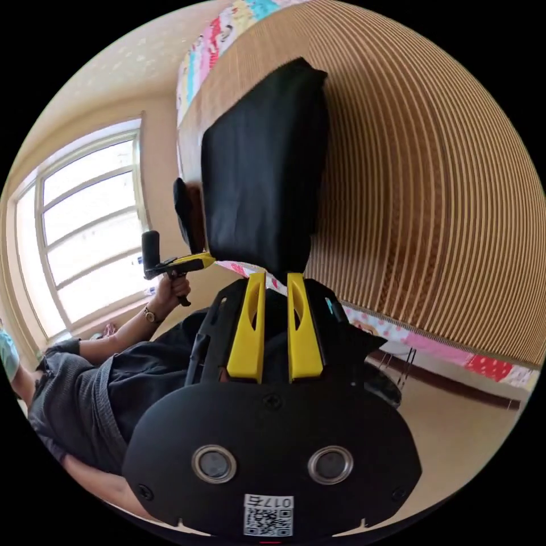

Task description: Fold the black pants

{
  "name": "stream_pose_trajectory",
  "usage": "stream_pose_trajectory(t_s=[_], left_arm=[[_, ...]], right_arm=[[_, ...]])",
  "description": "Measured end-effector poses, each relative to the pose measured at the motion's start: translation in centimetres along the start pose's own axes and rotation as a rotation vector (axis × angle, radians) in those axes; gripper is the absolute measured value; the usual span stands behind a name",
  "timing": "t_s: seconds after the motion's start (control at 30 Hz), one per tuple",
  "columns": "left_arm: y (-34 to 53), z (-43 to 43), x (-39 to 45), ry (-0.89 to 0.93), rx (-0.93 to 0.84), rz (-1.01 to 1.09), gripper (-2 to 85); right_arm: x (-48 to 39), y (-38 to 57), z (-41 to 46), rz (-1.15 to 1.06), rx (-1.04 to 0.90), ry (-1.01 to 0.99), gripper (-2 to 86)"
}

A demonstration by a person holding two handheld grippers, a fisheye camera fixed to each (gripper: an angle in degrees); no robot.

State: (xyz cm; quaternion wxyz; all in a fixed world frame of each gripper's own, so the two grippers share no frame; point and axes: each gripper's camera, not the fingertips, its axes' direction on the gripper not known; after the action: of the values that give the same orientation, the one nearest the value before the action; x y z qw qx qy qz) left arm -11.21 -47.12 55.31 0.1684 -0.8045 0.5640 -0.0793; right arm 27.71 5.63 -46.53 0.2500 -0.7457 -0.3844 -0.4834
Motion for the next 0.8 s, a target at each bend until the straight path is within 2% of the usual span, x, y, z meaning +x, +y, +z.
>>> stream_pose_trajectory(t_s=[0.07,0.13,0.2,0.23,0.37,0.43,0.53,0.63,0.8], left_arm=[[0.1,1.1,-2.3,-0.034,-0.028,-0.094,5.3],[-0.5,0.2,-4.4,0.067,0.026,-0.156,7.9],[-2.4,-2.6,-6.7,0.218,0.155,-0.195,12.0],[-3.1,-3.3,-7.1,0.225,0.178,-0.196,13.0],[-10.0,-6.4,-9.5,0.133,0.210,-0.175,18.3],[-13.0,-6.7,-10.9,0.142,0.202,-0.172,19.3],[-17.4,-5.8,-12.8,0.142,0.128,-0.166,19.6],[-19.8,-4.2,-13.5,0.167,0.026,-0.140,17.6],[-17.9,-4.7,-15.4,0.232,0.041,-0.220,10.9]], right_arm=[[2.7,-0.1,0.2,0.114,0.014,-0.033,9.7],[3.1,-0.8,-1.7,0.129,0.132,-0.104,11.8],[3.1,-2.5,-3.7,0.121,0.223,-0.171,14.1],[2.9,-4.1,-4.6,0.108,0.255,-0.190,15.7],[2.1,-11.9,-4.7,0.033,0.215,-0.174,22.9],[2.0,-15.3,-3.8,0.033,0.159,-0.138,24.4],[2.3,-19.4,-1.6,0.047,0.084,-0.098,23.7],[3.1,-21.6,2.0,0.038,-0.003,-0.205,19.2],[4.1,-20.1,4.2,0.096,0.041,-0.258,14.5]])
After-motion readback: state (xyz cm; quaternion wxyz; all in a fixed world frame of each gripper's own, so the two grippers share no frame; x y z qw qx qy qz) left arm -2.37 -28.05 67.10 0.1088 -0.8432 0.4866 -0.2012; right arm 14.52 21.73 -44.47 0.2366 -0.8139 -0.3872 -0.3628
